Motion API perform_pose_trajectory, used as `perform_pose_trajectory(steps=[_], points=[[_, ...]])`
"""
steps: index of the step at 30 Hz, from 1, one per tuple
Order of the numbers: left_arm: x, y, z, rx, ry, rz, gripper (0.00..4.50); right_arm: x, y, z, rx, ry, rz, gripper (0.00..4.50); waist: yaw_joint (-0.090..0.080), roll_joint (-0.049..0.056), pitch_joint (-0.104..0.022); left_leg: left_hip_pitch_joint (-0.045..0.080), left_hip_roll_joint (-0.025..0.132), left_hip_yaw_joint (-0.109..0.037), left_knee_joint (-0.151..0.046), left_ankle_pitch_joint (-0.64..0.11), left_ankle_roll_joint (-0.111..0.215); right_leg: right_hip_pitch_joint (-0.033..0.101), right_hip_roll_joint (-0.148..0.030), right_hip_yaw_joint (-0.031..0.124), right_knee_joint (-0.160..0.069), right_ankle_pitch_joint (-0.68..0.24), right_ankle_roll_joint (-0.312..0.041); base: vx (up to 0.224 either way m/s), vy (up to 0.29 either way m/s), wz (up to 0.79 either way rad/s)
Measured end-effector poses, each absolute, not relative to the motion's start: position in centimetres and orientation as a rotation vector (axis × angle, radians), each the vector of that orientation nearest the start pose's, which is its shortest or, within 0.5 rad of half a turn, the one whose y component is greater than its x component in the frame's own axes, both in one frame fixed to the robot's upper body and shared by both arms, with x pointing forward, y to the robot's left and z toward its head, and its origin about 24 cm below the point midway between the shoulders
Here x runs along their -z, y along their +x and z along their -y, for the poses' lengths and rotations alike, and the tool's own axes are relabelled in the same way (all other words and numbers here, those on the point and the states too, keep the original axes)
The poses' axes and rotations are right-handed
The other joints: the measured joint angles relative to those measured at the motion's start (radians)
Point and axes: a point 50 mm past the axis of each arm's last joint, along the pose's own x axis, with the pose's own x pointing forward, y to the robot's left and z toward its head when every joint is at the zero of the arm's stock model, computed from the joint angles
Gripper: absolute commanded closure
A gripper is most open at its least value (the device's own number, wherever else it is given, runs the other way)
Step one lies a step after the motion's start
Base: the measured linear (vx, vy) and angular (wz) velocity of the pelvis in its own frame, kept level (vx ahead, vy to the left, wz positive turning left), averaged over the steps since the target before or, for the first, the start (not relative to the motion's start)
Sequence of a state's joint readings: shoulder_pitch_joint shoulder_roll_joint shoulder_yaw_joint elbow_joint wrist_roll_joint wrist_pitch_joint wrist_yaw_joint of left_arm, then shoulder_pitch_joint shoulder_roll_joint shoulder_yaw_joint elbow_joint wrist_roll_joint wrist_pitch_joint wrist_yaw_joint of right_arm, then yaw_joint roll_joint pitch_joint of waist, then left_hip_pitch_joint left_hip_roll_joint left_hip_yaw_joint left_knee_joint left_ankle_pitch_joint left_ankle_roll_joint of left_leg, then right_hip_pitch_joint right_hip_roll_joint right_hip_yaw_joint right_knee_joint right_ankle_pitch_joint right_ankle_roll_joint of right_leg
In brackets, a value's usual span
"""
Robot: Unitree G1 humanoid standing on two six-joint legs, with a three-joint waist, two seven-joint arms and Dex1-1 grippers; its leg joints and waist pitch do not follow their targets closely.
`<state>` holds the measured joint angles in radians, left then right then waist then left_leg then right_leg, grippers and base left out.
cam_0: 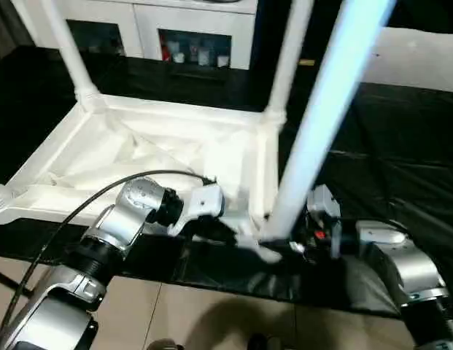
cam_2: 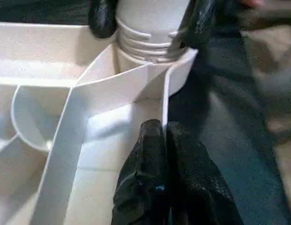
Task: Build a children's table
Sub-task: Rotate leg to tighten
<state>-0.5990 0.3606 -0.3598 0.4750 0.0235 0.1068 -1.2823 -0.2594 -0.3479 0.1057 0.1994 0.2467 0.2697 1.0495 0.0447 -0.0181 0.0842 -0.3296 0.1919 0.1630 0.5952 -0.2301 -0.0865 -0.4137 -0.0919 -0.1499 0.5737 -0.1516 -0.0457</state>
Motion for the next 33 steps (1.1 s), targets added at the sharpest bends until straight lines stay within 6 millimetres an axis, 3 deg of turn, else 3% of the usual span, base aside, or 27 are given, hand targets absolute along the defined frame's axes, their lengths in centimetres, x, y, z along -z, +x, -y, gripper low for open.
perform_pose_trajectory(steps=[4,7,10,14,15,16,18,22,27,30,33], points=[[-6.3,31.7,-9.5,1.294,0.421,-0.395,4.5,-4.4,28.6,13.7,-0.758,0.081,-0.251,1.84,-0.036,0.004,0.001,-0.002,0.0,-0.004,-0.001,0.002,-0.004,0.004,0.001,-0.007,-0.018,0.0,0.001,0.0,0.0,0.0],[-6.1,31.8,-8.1,1.206,0.373,-0.391,4.5,-4.4,29.2,13.4,-0.587,0.11,-0.259,1.85,-0.054,0.005,0.001,-0.002,0.0,-0.006,-0.003,0.005,0.0,0.011,0.001,-0.01,-0.034,0.001,0.002,0.0,0.0,0.0],[-6.1,31.9,-7.0,1.114,0.349,-0.39,4.5,-4.6,29.9,12.8,-0.444,0.12,-0.268,1.85,-0.065,0.005,0.001,-0.004,-0.004,-0.005,-0.003,0.006,0.005,0.012,0.0,-0.007,-0.038,0.001,0.002,0.0,0.0,0.0],[-6.2,31.7,-6.2,1.071,0.334,-0.39,4.5,-5.0,30.2,12.4,-0.361,0.121,-0.278,1.85,-0.066,0.005,0.001,-0.004,-0.006,-0.003,-0.004,0.003,0.009,0.011,0.0,-0.002,-0.037,0.001,0.002,0.0,0.0,0.0],[-6.3,31.6,-6.2,1.069,0.333,-0.387,4.5,-5.1,30.1,12.4,-0.358,0.121,-0.273,1.85,-0.066,0.005,0.001,-0.004,-0.006,-0.003,-0.005,0.003,0.01,0.011,0.0,-0.001,-0.035,0.002,0.003,0.0,0.0,0.0],[-6.3,31.5,-6.2,1.07,0.333,-0.385,4.5,-5.1,30.0,12.5,-0.357,0.121,-0.268,1.29,-0.065,0.005,0.001,-0.004,-0.006,-0.003,-0.006,0.003,0.011,0.01,0.0,0.0,-0.033,0.003,0.004,0.0,0.0,0.0],[-6.4,31.5,-6.1,1.073,0.337,-0.378,4.5,-5.2,29.9,12.5,-0.355,0.121,-0.259,1.29,-0.063,0.005,0.001,-0.004,-0.006,-0.003,-0.007,0.003,0.012,0.009,0.0,0.001,-0.03,0.012,0.006,0.0,0.0,0.0],[-6.7,31.6,-6.8,1.074,0.369,-0.35,4.5,-5.5,29.6,12.4,-0.395,0.139,-0.228,0.77,-0.064,0.006,0.001,-0.006,-0.003,-0.003,-0.012,0.004,0.013,0.001,0.002,0.001,-0.022,0.012,0.005,0.0,0.0,0.0],[-6.9,31.2,-8.6,1.193,0.432,-0.299,4.5,-5.6,28.6,13.2,-0.587,0.107,-0.202,0.4,-0.063,0.006,0.001,-0.011,0.0,-0.003,-0.014,0.004,0.013,-0.013,0.004,0.001,-0.003,0.002,-0.007,0.0,0.0,0.0],[-6.8,31.0,-9.5,1.266,0.465,-0.292,4.5,-6.0,28.2,14.0,-0.719,0.057,-0.193,0.09,-0.045,0.006,0.001,-0.013,0.0,-0.004,-0.01,0.004,0.013,-0.017,0.004,0.0,0.004,-0.001,-0.009,0.0,0.0,0.0],[-6.7,30.7,-10.1,1.343,0.474,-0.3,4.5,-6.2,27.6,15.1,-0.861,-0.024,-0.209,0.09,-0.031,0.005,0.0,-0.012,0.001,-0.004,-0.007,0.004,0.013,-0.016,0.004,0.0,0.004,-0.001,-0.009,0.0,0.0,0.0]])
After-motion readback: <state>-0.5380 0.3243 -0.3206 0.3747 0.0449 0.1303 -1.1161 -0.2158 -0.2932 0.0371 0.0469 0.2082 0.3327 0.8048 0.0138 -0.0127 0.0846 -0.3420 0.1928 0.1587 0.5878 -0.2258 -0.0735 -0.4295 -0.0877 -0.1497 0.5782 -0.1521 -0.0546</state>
